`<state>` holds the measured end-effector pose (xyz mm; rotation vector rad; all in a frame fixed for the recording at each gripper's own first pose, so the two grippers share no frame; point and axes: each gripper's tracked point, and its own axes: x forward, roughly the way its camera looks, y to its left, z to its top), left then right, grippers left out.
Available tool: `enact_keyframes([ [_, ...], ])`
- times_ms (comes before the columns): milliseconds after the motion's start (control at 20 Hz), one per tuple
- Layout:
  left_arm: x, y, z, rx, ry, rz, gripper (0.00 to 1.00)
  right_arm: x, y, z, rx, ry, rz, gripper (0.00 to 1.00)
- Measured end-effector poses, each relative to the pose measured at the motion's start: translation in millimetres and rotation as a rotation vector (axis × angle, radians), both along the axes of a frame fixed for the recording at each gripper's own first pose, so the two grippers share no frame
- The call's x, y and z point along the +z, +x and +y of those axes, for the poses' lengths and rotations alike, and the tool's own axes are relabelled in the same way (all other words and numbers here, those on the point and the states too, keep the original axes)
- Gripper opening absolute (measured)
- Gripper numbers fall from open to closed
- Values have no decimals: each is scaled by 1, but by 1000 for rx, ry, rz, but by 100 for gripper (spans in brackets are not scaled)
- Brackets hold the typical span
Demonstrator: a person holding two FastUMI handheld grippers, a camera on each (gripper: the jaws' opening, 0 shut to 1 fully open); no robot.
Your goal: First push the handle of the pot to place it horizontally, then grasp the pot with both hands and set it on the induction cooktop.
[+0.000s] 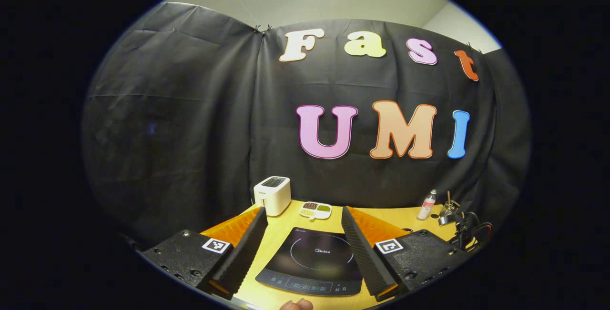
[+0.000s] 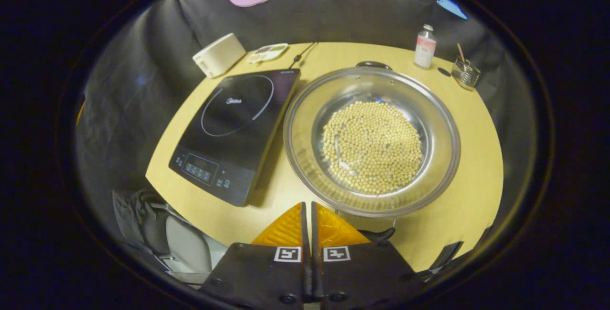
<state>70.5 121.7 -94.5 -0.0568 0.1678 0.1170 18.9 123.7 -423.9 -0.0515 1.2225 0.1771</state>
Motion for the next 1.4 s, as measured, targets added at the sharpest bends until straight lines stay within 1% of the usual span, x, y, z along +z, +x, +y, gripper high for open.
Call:
enact_keyframes([
  [50, 0, 0, 1, 2, 1, 2, 92, -2, -1, -4, -1, -13, 10, 3],
  [100, -1, -1, 2, 4, 3, 4, 91, -1, 1, -5, -5, -13, 7, 0],
  [150, 0, -1, 3, 6, 3, 4, 92, -1, 2, -8, -8, -16, 1, 3],
  [250, -3, -1, 3, 8, -3, 6, 91, -2, 1, -14, -14, -16, 13, 3],
  [300, -4, -1, 2, 7, -6, 11, 92, -2, 3, -17, -20, -19, 13, 3],
  [350, -4, 0, 3, 8, -7, 13, 95, -2, 2, -21, -26, -27, 18, 3],
  [400, -4, 1, 2, 9, -8, 11, 92, -2, 1, -26, -30, -36, 22, 2],
  [500, 0, 2, 0, 3, -7, 0, 95, -2, 3, -35, -42, -48, 22, 1],
  [550, 0, 3, -1, -1, -3, -2, 92, -3, 2, -40, -50, -49, 23, 1],
  [650, 1, 2, -4, -9, -4, -6, 91, -2, -2, -50, -68, -60, 22, 3],
  [700, -1, 2, -5, -10, -9, -4, 95, 0, -4, -56, -82, -70, 20, 1],
  [750, -2, 1, -6, -11, -15, -2, 91, 0, -7, -62, -95, -75, 21, 1],
  [800, -2, 1, -6, -11, -20, -1, 92, 1, -6, -67, -107, -79, 20, 3],
  [850, -2, 2, -7, -12, -24, -1, 95, 1, -5, -73, -118, -82, 20, 3],
  [950, -2, 2, -8, -12, -23, -4, 95, 2, -4, -85, -141, -94, 20, 3],
  [1000, -1, 1, -7, -10, -20, -6, 92, 2, -3, -92, -150, -103, 19, 3],
  [1050, 0, 1, -6, -7, -17, -8, 91, 1, -3, -98, -159, -111, 19, 1],
  [1100, 1, 0, -6, -4, -17, -10, 91, 1, -2, -105, -168, -119, 20, 3],
  [1200, 1, -2, -8, 1, -18, -9, 91, 2, 1, -117, -187, -128, 22, 3],
  [1250, 1, -2, -8, 5, -16, -7, 91, 2, 2, -122, -196, -130, 22, 1],
  [1400, 1, -5, -10, 19, -14, -8, 91, 4, 6, -135, -227, -127, 24, 0],
])
